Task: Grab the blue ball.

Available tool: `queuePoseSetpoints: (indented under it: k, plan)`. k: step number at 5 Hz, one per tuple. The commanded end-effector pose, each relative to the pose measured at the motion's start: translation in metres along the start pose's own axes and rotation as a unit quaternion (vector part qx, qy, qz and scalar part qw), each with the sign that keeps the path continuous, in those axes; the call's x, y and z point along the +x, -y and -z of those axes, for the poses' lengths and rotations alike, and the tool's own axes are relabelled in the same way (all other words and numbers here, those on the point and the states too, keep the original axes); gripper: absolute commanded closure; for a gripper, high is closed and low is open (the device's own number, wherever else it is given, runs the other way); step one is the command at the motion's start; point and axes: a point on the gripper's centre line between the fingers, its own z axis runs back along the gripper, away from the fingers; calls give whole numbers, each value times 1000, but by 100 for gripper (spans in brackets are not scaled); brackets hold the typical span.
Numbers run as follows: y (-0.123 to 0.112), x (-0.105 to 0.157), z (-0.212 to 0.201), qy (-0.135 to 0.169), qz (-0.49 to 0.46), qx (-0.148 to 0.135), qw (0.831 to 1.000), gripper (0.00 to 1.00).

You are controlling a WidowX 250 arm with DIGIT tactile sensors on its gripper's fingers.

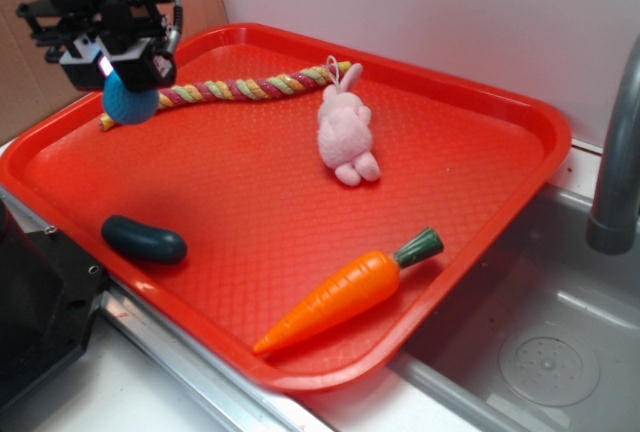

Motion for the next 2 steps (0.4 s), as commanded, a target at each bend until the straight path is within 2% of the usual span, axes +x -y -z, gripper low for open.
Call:
queuePoseSetpoints:
  k: [1, 2]
  plan:
    - [23, -3, -54, -56, 138, -67, 987, 100]
    - [30, -6, -69, -61, 151, -67, 984, 100]
